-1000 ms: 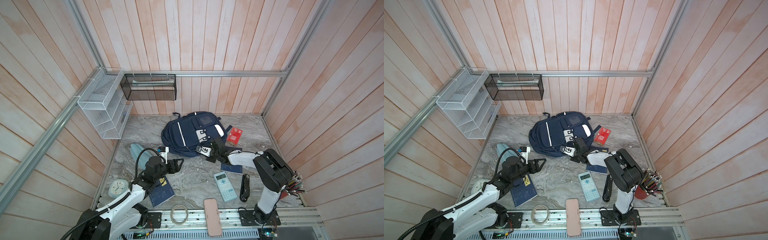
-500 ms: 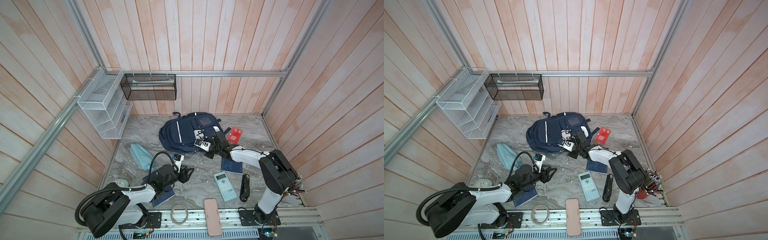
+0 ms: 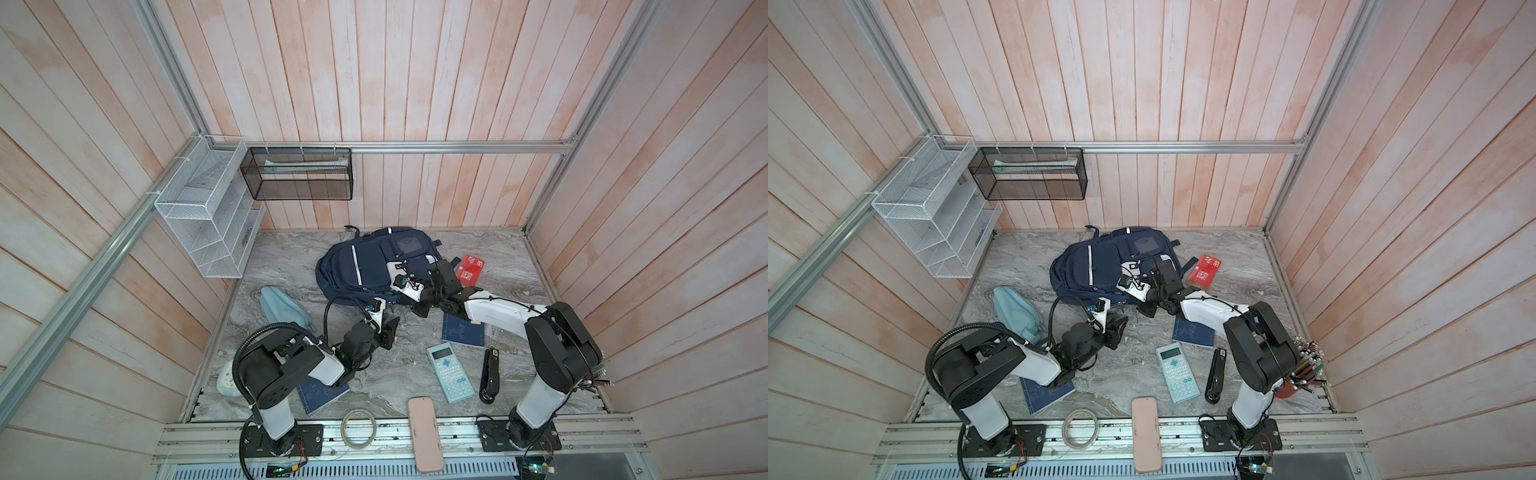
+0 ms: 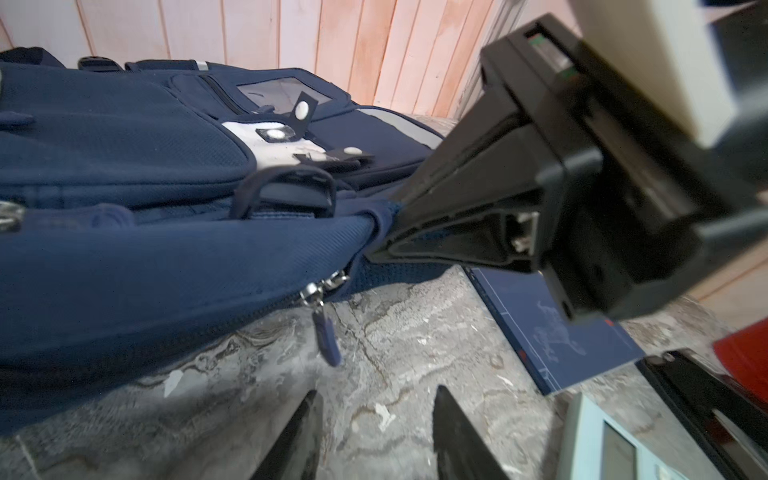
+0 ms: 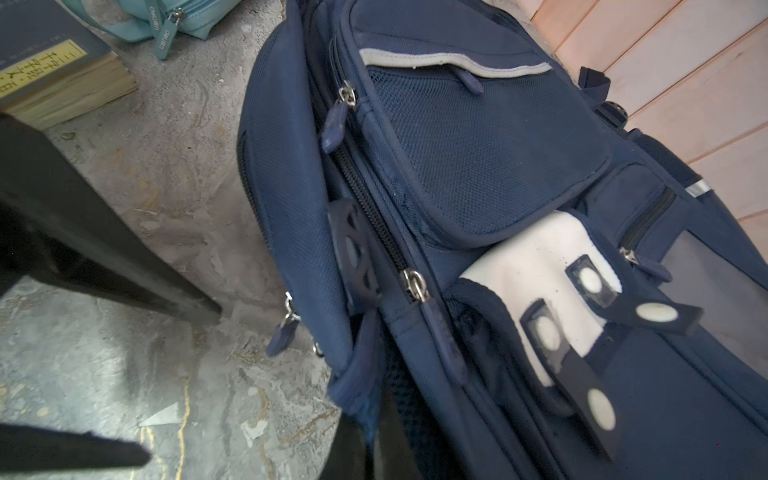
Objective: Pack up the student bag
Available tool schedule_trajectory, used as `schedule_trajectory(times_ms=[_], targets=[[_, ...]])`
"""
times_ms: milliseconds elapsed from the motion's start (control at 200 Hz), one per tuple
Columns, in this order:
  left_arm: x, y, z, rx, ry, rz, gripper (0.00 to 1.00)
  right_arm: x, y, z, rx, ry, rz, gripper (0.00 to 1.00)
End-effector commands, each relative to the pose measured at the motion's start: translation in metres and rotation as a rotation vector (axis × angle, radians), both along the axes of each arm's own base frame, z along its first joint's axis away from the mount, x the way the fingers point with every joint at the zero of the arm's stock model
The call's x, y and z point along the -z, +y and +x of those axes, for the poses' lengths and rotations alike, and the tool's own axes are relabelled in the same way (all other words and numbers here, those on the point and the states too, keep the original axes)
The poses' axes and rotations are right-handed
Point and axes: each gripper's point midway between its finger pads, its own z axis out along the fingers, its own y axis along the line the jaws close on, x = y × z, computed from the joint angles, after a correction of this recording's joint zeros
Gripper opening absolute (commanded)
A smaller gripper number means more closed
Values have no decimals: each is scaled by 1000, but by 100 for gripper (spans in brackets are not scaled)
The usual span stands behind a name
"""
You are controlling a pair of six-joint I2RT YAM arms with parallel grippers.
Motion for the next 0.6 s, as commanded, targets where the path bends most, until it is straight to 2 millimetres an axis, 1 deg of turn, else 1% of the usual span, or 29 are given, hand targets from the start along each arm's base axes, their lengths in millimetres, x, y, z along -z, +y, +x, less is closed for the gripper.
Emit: schedule_trajectory(times_ms=[0, 45, 95, 125, 195, 270, 310, 345, 390, 440, 510, 560, 595], targets=[[-10, 6, 21, -103, -63, 1, 41, -35, 14, -7, -52, -24, 105, 0], [-9, 5, 25, -112, -61, 8, 34, -36, 14, -9, -55, -24, 110, 0], [-9, 6, 28, -120, -53, 6, 23, -37, 15, -10, -58, -20, 111, 0], [-8, 6, 29, -116, -48, 5, 20, -38, 14, -9, -57, -20, 115, 0], [-3, 6, 32, -114, -33, 5, 20, -39, 14, -9, -53, -20, 118, 0], [-3, 7, 35, -118, -37, -6, 29, -41, 16, -10, -59, -15, 130, 0], [-7, 6, 37, -117, -45, -13, 32, -40, 17, -11, -60, -8, 135, 0], [-8, 6, 40, -117, -44, -12, 32, -39, 17, -12, -62, -3, 137, 0], [-8, 5, 43, -118, -41, -8, 27, -37, 17, -12, -62, 7, 136, 0], [-6, 4, 45, -115, -37, -1, 20, -35, 16, -13, -57, 11, 134, 0], [-3, 6, 47, -125, -32, 5, 18, -35, 15, -15, -55, 14, 140, 0], [-1, 7, 47, -121, -23, 2, 9, -34, 14, -16, -53, 12, 144, 0], [-1, 8, 47, -120, -18, -1, 0, -34, 14, -16, -52, 12, 145, 0]])
